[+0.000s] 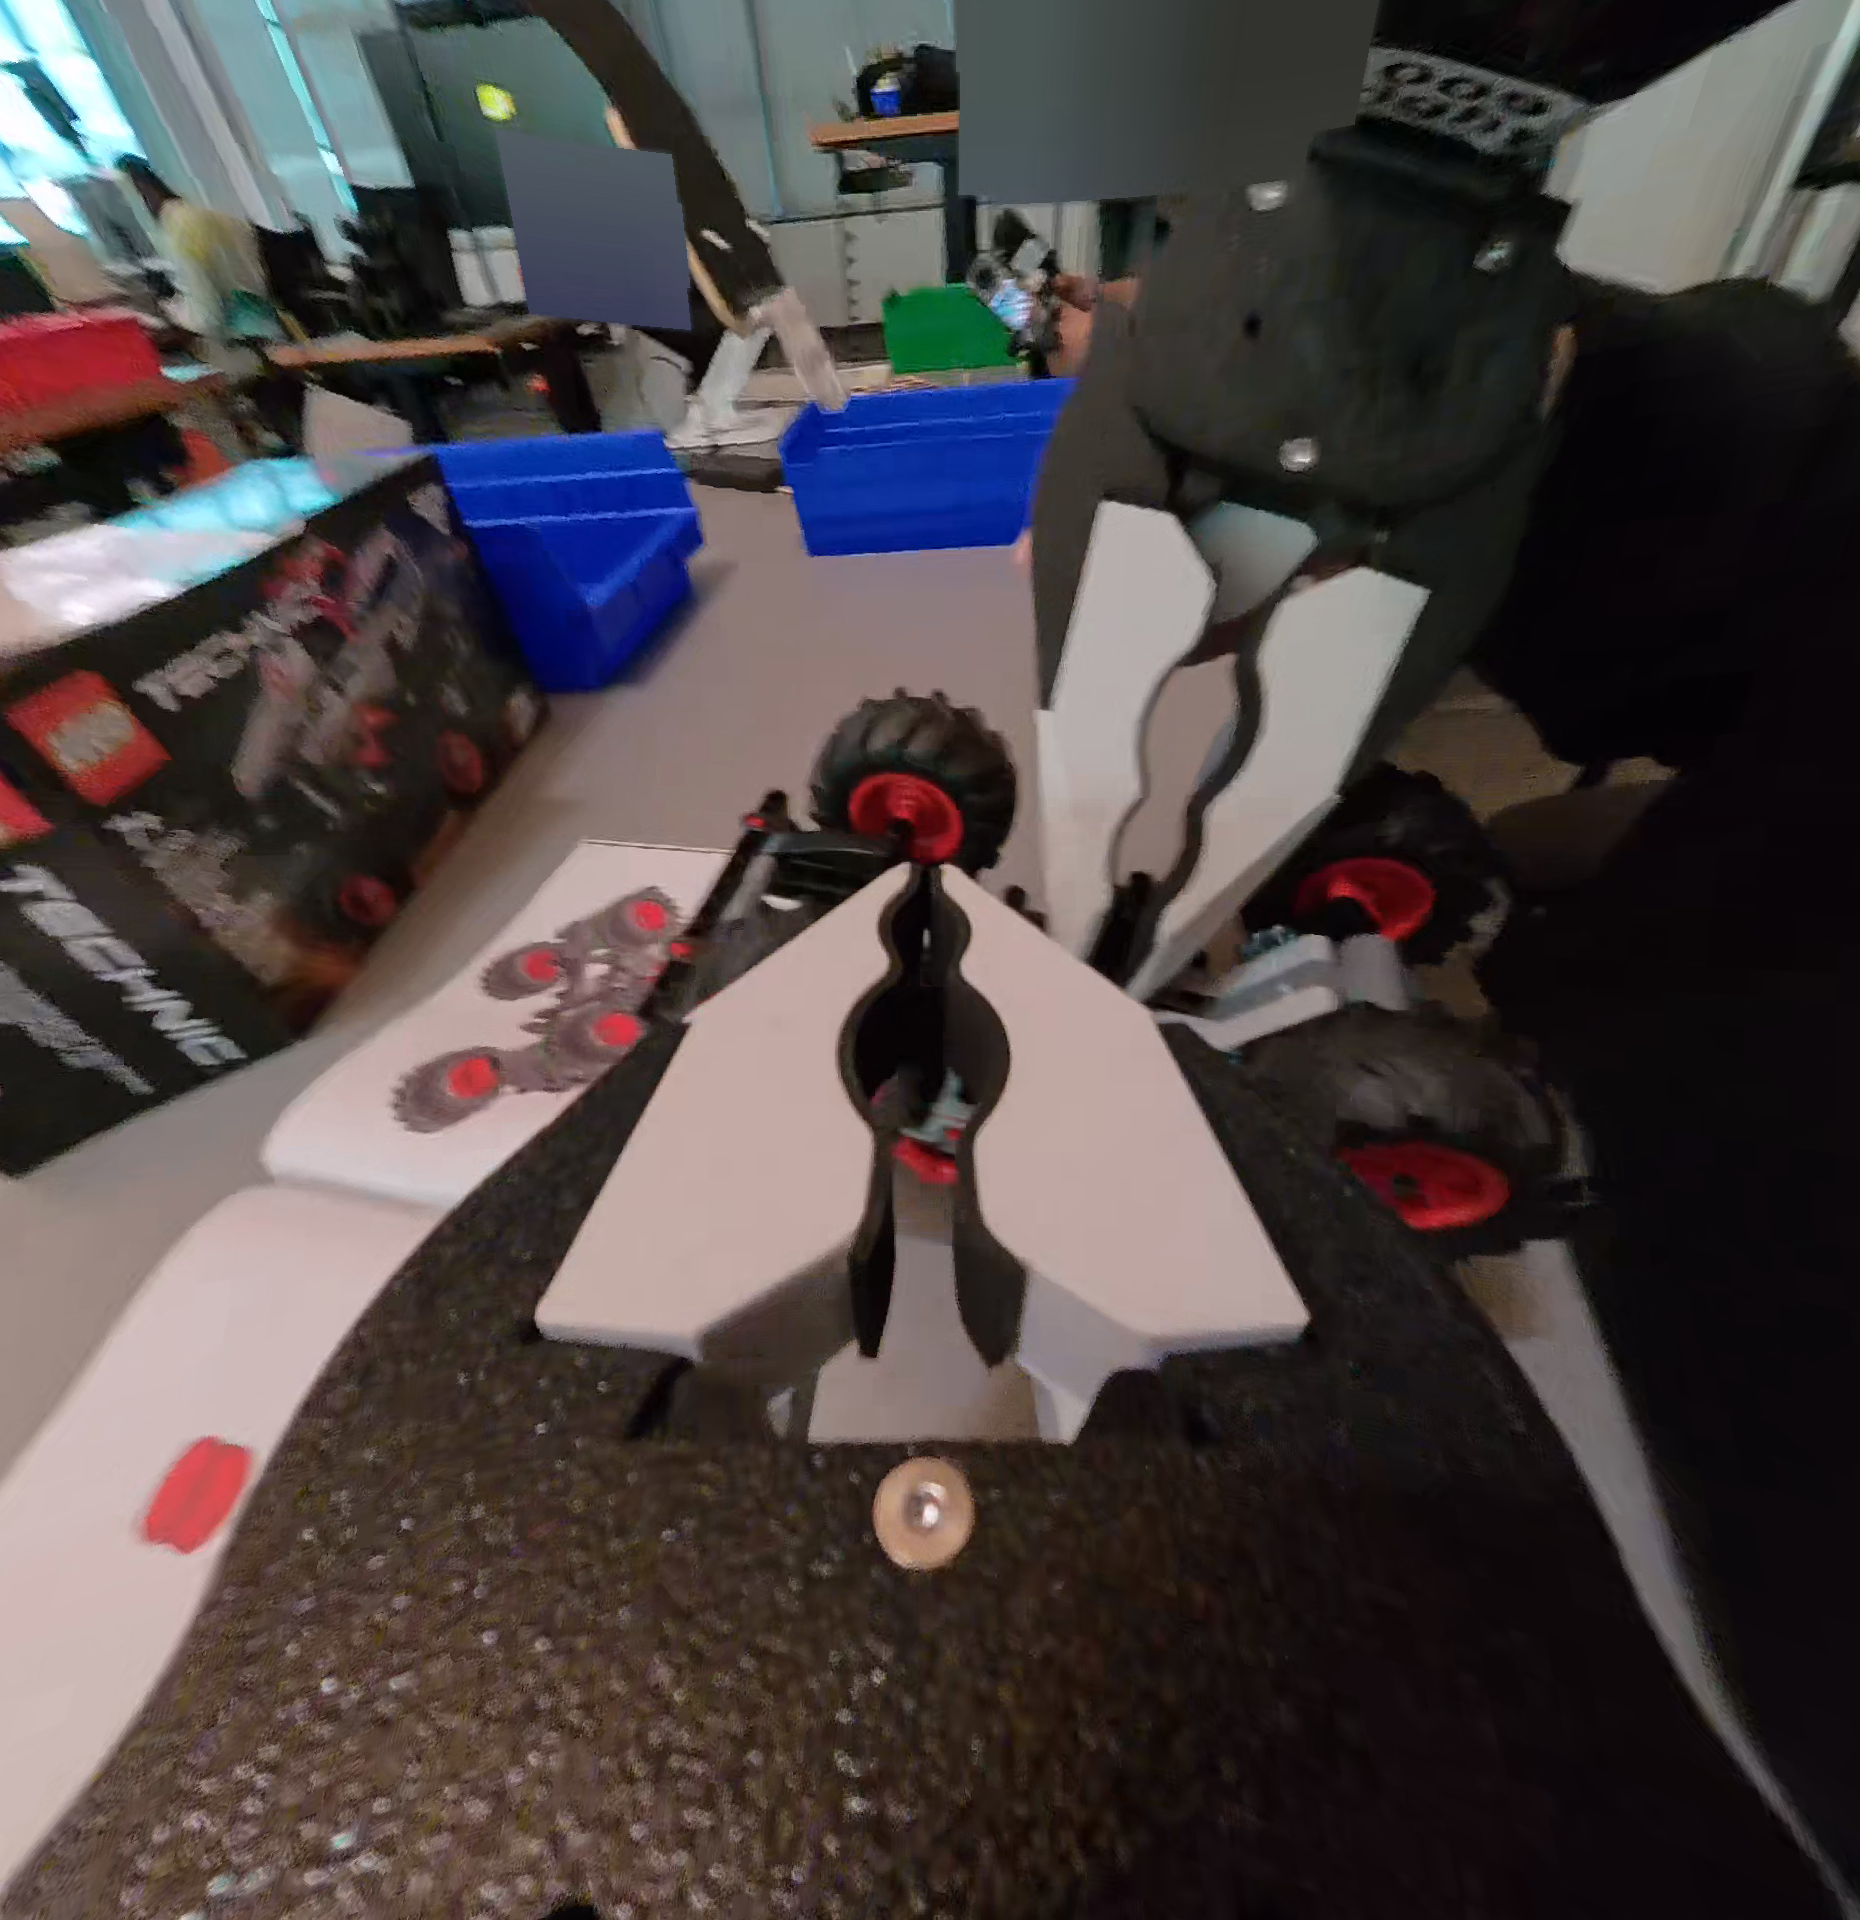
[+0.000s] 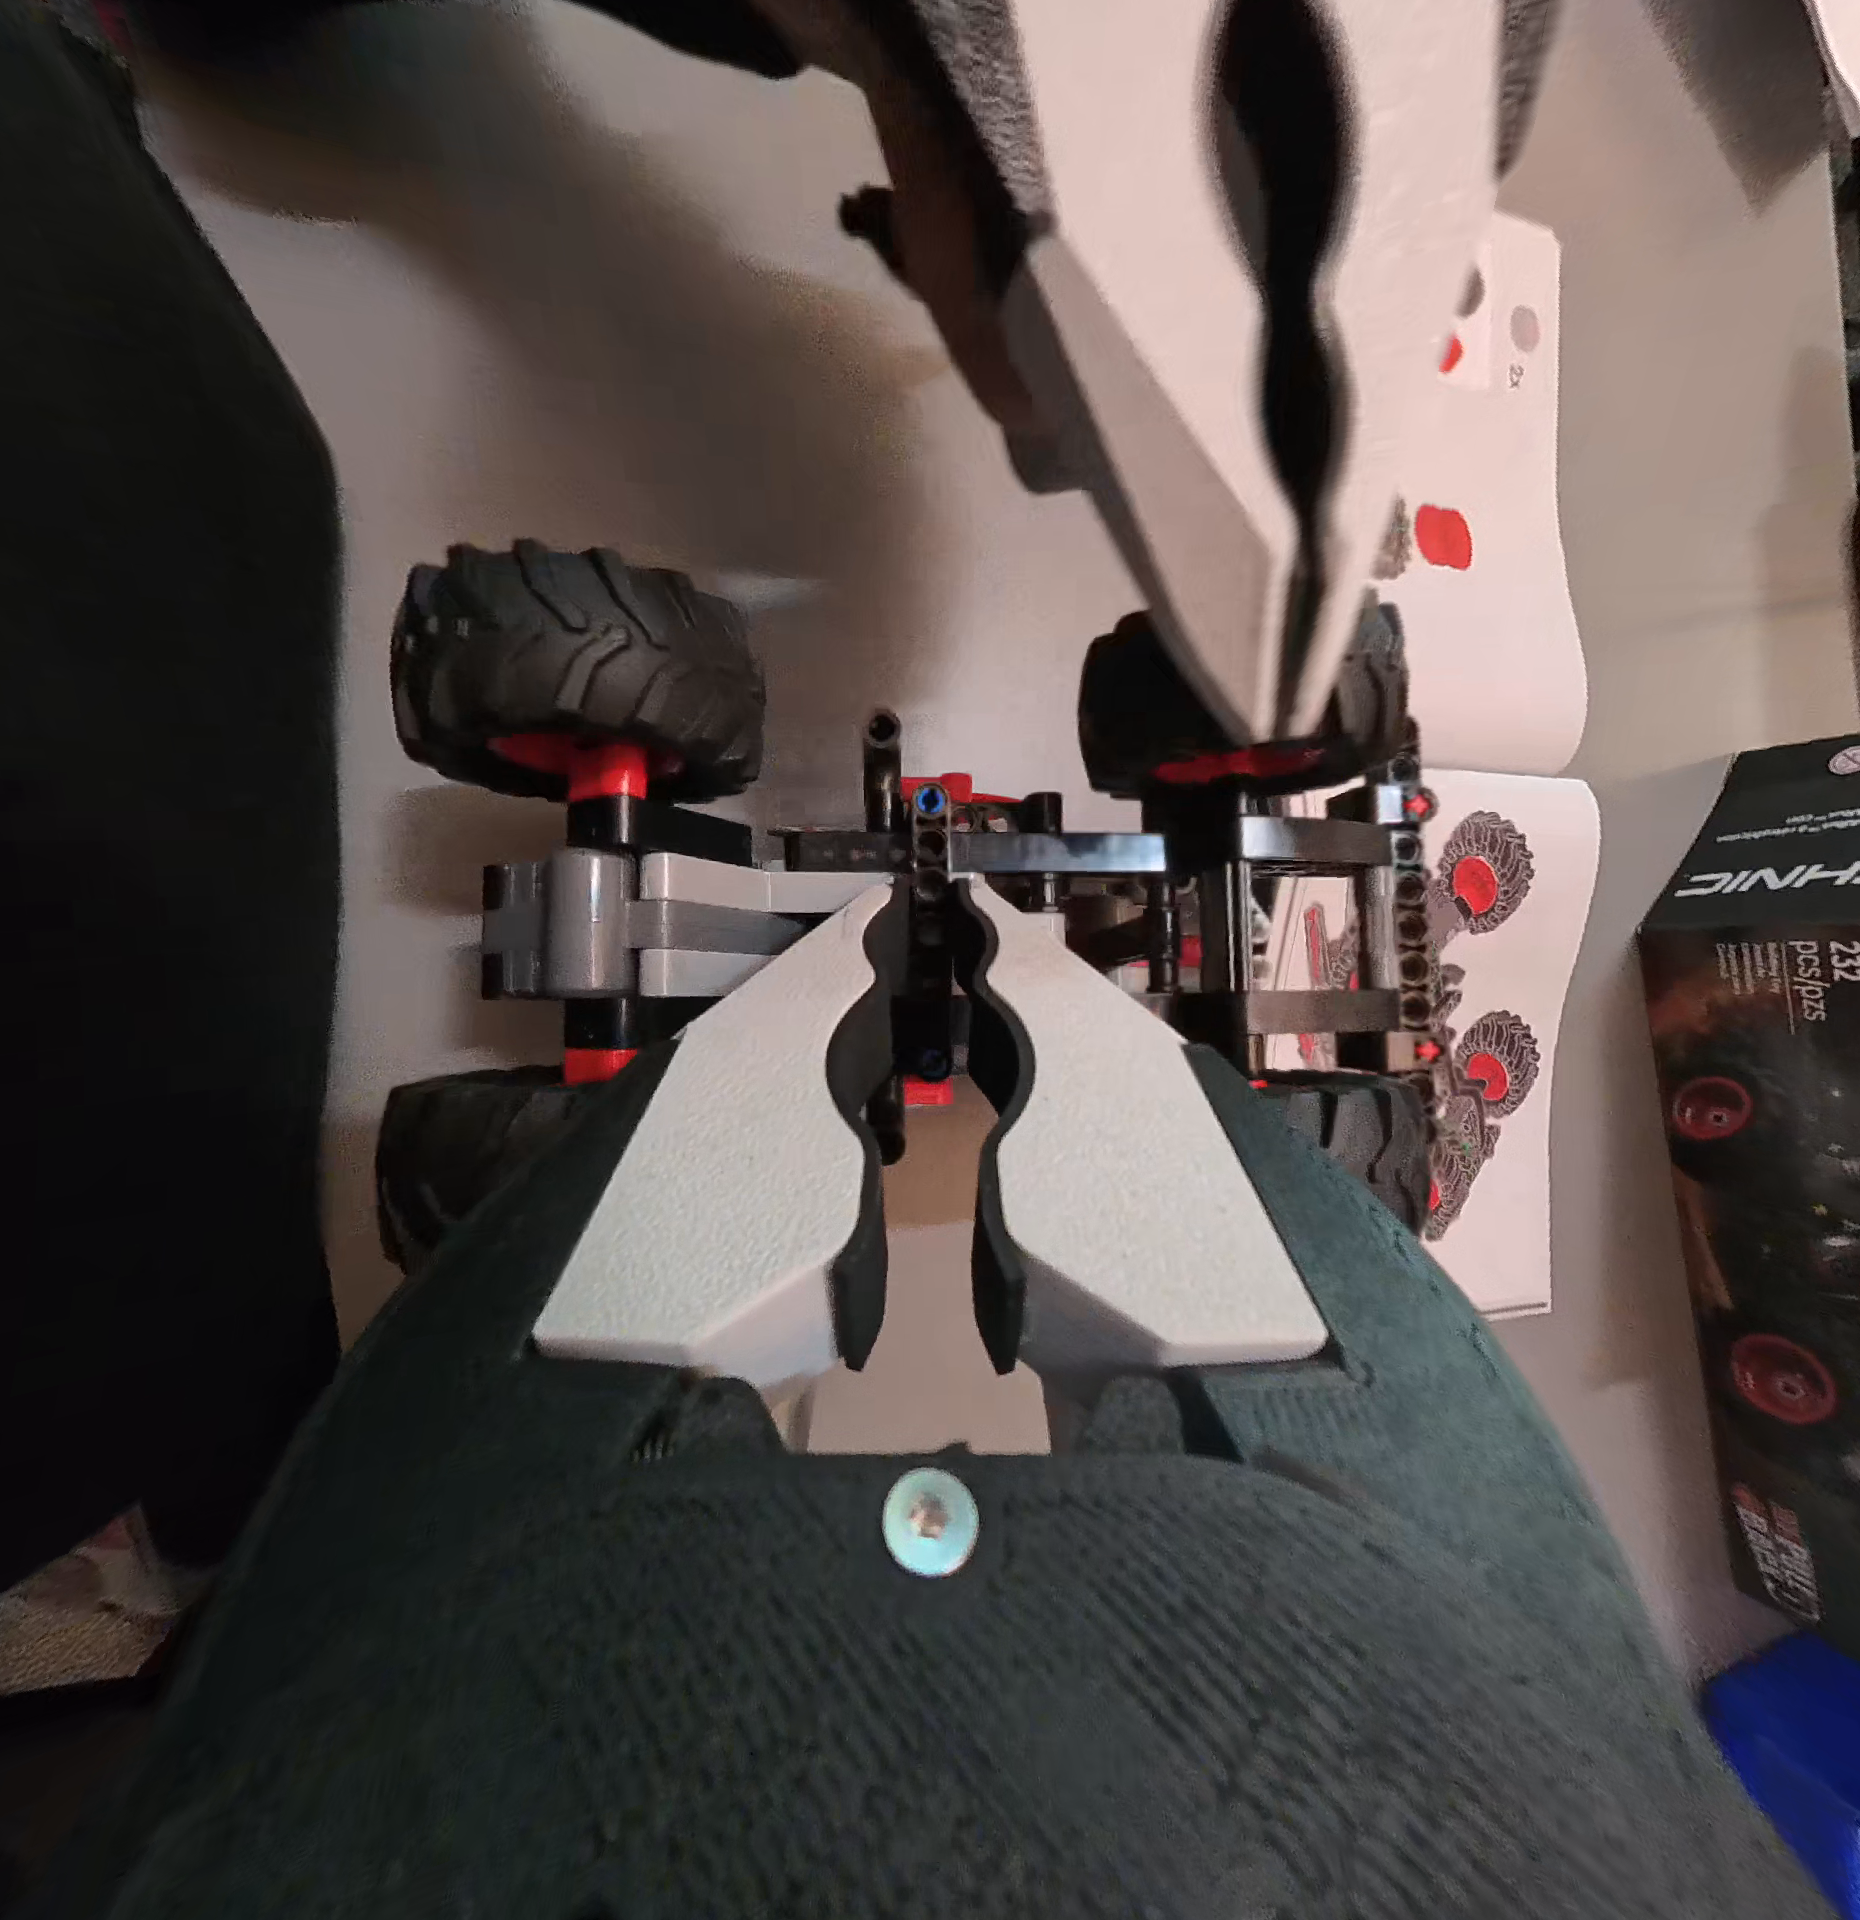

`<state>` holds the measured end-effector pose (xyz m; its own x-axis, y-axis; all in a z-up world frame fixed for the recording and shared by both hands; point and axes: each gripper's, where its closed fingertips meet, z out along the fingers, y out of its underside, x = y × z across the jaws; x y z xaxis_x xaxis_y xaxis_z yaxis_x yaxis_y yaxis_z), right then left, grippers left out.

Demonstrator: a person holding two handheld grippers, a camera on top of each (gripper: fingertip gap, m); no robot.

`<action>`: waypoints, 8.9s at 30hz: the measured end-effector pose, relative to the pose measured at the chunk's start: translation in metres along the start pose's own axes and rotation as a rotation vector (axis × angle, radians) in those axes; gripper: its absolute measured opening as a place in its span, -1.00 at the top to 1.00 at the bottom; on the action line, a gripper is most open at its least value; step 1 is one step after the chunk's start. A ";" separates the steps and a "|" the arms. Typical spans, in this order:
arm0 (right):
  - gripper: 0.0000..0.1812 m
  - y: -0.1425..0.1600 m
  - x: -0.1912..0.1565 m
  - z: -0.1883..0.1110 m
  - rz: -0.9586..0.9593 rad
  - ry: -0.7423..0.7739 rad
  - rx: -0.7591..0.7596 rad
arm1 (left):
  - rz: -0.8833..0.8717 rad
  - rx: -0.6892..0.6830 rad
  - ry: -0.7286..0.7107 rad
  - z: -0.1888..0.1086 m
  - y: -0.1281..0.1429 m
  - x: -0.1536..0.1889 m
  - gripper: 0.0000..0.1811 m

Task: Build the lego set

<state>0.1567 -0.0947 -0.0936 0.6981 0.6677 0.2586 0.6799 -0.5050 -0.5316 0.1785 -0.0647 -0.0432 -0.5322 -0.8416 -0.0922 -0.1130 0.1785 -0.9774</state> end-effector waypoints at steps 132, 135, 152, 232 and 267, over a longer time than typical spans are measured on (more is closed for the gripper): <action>0.36 0.028 0.053 -0.029 0.681 -0.172 0.889 | -0.254 0.098 0.028 0.008 0.026 -0.025 0.36; 0.36 0.027 0.052 -0.029 0.684 -0.180 0.891 | -0.264 0.119 0.013 0.009 0.025 -0.027 0.28; 0.36 0.028 0.052 -0.028 0.815 -0.267 0.892 | -0.217 0.129 0.000 0.011 0.024 -0.025 0.34; 0.57 0.048 0.031 -0.031 -0.348 0.616 0.010 | 0.040 0.028 0.067 0.008 0.028 0.007 0.32; 0.31 0.009 0.032 -0.018 0.096 0.214 0.611 | 0.185 0.006 0.034 -0.011 0.024 0.003 0.28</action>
<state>0.1896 -0.0880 -0.0755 0.8216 0.4792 0.3086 0.4065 -0.1131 -0.9066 0.1648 -0.0572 -0.0644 -0.5716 -0.7769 -0.2639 -0.0057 0.3253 -0.9456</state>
